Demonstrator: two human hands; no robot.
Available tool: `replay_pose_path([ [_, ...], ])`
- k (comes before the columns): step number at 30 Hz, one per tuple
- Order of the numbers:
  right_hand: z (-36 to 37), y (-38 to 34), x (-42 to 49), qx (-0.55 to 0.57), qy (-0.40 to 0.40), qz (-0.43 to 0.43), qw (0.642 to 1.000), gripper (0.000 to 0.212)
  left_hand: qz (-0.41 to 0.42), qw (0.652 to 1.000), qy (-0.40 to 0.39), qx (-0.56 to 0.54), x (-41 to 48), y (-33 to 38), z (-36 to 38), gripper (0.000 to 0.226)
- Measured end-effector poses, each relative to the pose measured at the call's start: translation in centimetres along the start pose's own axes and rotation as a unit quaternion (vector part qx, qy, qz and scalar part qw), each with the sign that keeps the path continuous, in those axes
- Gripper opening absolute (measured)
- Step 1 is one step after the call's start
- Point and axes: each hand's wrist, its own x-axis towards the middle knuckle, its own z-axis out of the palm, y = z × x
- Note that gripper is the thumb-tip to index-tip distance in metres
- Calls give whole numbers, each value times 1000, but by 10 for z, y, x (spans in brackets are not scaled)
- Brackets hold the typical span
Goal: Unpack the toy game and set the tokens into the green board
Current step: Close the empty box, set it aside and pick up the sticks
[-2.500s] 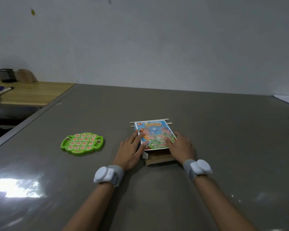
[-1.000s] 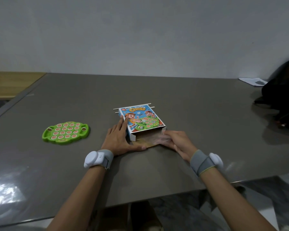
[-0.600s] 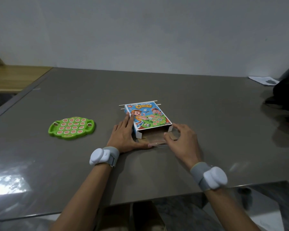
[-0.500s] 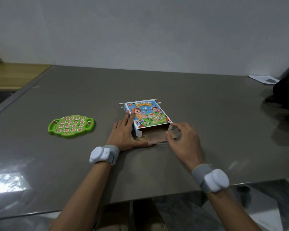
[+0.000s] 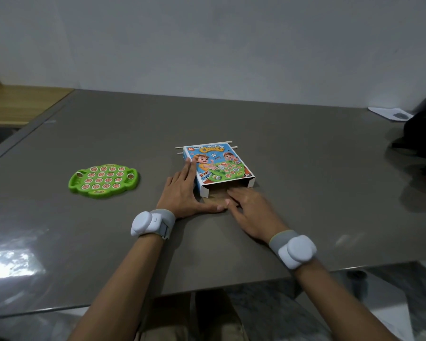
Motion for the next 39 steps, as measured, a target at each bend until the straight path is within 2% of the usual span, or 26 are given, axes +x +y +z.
replay_pose_path([
  [7, -1, -8, 32, -18, -83, 4, 996, 24, 8, 1000, 3, -4, -1, 1, -1, 148],
  [12, -4, -14, 46, -84, -168, -17, 982, 22, 6, 1000, 2, -6, -1, 0, -2, 148],
  [16, -1, -7, 45, -81, -185, -19, 979, 19, 2, 1000, -3, -22, -1, 0, -2, 148],
  [18, -1, 0, 41, -46, -169, -29, 984, 22, 1, 1000, 1, -27, -1, -1, -2, 148],
  [22, -10, 8, 24, 33, -157, -41, 986, 49, 5, 999, 10, -30, 0, -2, -2, 144],
  [24, -15, 11, 15, 67, -140, -48, 987, 50, 7, 999, 8, -32, 0, -2, -2, 141],
  [28, -26, 13, 2, 153, 29, -38, 987, 48, 8, 1000, -6, -22, -1, -2, -3, 144],
  [30, -24, 19, 3, 119, 97, -28, 988, 49, 5, 1000, -10, -17, -1, -1, -4, 144],
  [31, -21, 23, 5, 94, 107, -15, 990, 52, 4, 1000, -11, -18, -1, 0, -5, 142],
  [35, -5, 43, 18, 92, 12, 123, 988, 68, 0, 1000, -4, -30, -2, 1, -6, 127],
  [37, 4, 51, 20, 95, -7, 143, 985, 68, -5, 999, -1, -37, -2, 1, -6, 121],
  [39, 11, 54, 21, 92, 11, 141, 986, 65, -10, 999, 3, -41, -1, 0, -5, 118],
])
